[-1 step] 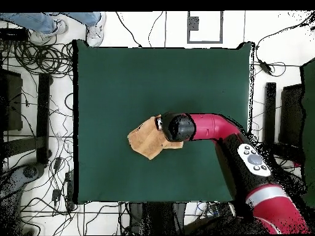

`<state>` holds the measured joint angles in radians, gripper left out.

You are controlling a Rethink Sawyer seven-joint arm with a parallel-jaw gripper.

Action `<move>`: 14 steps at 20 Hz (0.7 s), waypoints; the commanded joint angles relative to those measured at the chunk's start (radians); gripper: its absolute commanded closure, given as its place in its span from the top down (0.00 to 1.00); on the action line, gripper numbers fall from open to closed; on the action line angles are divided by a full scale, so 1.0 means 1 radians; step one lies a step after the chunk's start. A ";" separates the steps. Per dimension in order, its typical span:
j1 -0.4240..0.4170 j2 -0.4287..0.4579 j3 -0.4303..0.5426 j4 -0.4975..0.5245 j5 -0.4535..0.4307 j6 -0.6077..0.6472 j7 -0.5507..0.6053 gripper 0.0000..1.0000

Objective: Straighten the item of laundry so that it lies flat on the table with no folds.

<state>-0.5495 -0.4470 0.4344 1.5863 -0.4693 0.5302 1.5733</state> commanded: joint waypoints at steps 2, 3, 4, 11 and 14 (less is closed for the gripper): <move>0.028 0.125 0.171 -0.100 0.022 0.115 -0.166 1.00; 0.026 0.129 0.177 -0.095 0.028 0.115 -0.156 1.00; 0.027 0.134 0.181 -0.099 0.029 0.118 -0.155 1.00; 0.013 0.197 0.227 -0.143 0.073 0.209 -0.180 1.00; 0.013 0.208 0.223 -0.147 0.105 0.222 -0.127 1.00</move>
<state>-0.5522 -0.3280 0.5303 1.4880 -0.4312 0.6062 1.5733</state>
